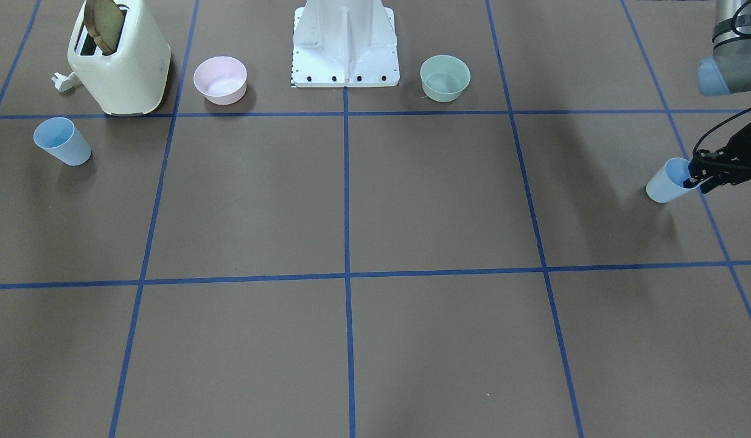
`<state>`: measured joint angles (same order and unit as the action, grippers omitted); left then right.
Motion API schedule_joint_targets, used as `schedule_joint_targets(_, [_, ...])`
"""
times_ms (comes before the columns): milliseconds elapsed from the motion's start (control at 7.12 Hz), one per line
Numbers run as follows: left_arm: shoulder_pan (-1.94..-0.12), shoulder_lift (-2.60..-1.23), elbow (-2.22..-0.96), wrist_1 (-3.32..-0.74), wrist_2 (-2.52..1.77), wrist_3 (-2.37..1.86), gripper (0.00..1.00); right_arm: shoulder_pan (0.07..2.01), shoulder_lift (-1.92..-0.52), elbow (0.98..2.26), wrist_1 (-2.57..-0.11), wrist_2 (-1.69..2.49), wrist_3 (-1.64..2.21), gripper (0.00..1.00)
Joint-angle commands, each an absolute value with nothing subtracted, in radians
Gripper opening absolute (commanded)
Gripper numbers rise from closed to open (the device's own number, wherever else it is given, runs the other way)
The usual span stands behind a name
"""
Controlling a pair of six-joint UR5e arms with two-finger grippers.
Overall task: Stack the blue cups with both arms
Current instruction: 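Lower the left gripper and grasp the light blue cup near it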
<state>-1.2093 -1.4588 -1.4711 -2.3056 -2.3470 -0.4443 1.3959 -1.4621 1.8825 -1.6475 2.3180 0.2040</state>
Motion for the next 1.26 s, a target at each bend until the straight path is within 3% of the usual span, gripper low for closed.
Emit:
schedule_joint_targets(0, [-1.209, -1.459, -1.471, -2.306, -2.347, -0.439, 0.00, 1.396, -1.462, 1.882, -1.647, 2.318, 0.204, 1.00])
schedule_joint_targets(281, [-1.207, -1.465, -1.492, -2.303, -2.356, -0.448, 0.00, 1.396, -1.462, 1.884, -1.647, 2.318, 0.204, 1.00])
schedule_joint_targets(562, [-1.206, -1.514, -1.602, -2.223, -2.396, -0.571, 0.00, 1.396, -1.469, 1.888, -1.647, 2.339, 0.257, 1.00])
schedule_joint_targets(843, [-1.126, -1.628, -1.745, -2.040, -2.385, -0.772, 0.00, 1.378, -1.502, 1.907, -1.646, 2.355, 0.290, 1.00])
schedule_joint_targets(1124, [-0.992, -1.791, -1.779, -1.994, -2.340, -1.057, 0.00, 1.349, -1.569, 1.959, -1.644, 2.352, 0.291, 0.99])
